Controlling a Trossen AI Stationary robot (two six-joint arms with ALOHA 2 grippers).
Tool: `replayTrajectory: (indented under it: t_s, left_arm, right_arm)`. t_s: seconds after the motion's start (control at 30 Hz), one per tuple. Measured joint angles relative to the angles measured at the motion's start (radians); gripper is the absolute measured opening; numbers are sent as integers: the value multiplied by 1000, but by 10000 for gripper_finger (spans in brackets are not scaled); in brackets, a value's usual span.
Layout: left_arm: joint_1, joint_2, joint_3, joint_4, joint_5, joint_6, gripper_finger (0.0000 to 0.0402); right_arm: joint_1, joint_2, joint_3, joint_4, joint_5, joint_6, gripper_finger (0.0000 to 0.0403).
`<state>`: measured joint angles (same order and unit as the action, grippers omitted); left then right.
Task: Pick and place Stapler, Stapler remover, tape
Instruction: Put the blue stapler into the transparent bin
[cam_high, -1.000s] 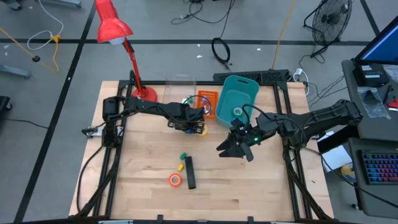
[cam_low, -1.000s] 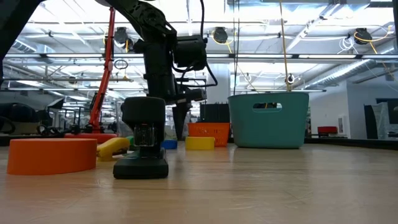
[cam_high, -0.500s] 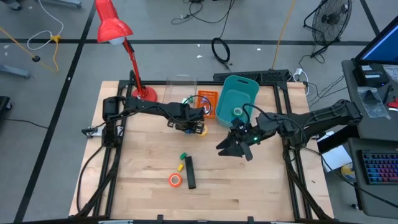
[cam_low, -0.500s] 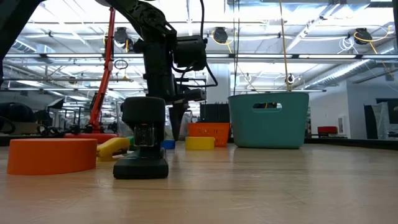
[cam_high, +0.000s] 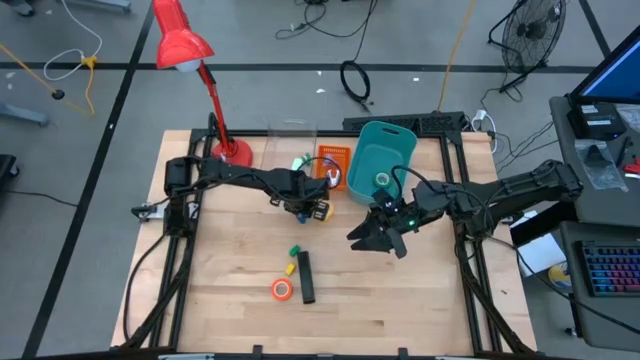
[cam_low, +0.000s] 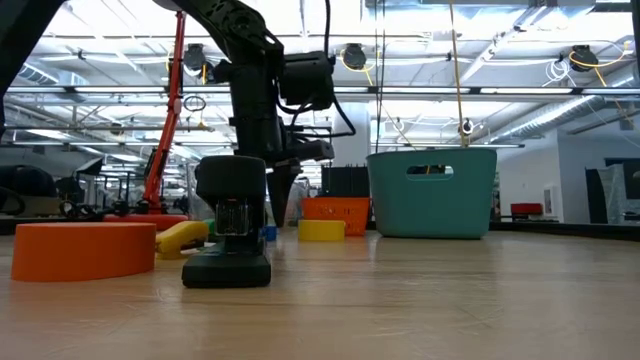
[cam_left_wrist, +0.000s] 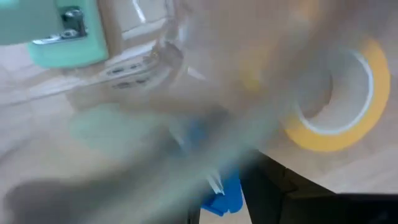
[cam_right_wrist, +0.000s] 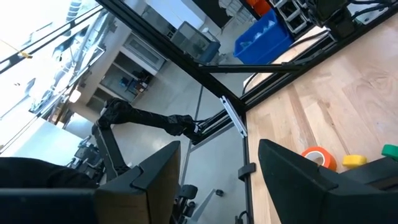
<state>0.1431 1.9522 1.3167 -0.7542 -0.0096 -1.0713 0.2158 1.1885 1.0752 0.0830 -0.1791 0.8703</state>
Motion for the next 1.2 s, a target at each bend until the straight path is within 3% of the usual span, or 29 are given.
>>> replayTrajectory:
  t_s: [0.27, 0.8, 1.2]
  left_arm:
    - [-7, -1, 0, -54, 8, 64, 111]
    - [-10, -3, 2, -77, 94, 74, 206]
    - [-42, -1, 0, -108, 79, 86, 187]
  right_arm:
    - [0, 0, 0, 12, 0, 0, 209]
    - [0, 0, 0, 14, 3, 8, 209]
    - [0, 0, 0, 15, 26, 5, 209]
